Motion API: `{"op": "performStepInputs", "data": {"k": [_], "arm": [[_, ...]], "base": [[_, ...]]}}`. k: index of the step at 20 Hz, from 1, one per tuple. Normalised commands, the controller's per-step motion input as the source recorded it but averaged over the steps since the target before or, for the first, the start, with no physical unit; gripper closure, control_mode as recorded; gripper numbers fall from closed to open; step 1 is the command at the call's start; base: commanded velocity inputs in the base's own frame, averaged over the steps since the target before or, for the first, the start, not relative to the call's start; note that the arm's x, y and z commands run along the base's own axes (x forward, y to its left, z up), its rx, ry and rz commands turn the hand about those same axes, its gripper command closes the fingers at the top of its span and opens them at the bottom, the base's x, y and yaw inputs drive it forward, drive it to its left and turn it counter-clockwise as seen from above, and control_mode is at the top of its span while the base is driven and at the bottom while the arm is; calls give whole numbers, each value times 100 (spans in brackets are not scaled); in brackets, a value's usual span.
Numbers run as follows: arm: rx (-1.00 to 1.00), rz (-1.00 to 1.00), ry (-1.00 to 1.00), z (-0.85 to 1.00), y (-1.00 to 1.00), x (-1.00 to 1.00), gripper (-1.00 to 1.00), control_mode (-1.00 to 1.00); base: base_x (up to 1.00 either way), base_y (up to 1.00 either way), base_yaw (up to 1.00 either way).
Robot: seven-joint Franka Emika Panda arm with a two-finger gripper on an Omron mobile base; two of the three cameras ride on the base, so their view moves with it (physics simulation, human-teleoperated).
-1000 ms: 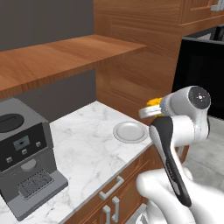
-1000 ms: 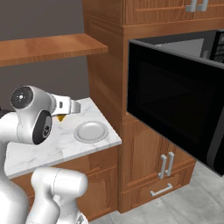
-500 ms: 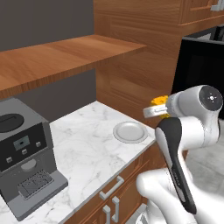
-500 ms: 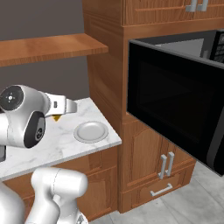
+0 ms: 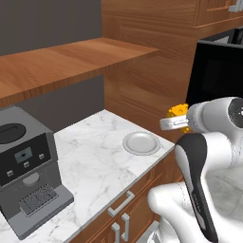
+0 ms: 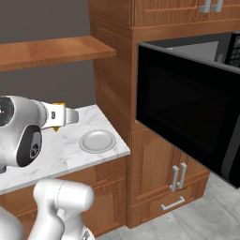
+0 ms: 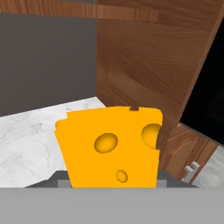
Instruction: Pick the cheese from the counter and place it in the microwave. Then turn on the microwave.
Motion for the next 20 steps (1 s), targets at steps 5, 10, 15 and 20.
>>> {"op": "performStepInputs", "data": {"k": [5,10,15,20], "arm": [[0,0,-4,10,0,-22,100,-100],[0,0,-2,13,0,-22,100,-100],[0,0,-1,12,0,-20,100,-100],[0,0,0,9,0,-17,100,-100]], "base": [[0,0,0],[0,0,0],[0,0,0],[0,0,0]]}}
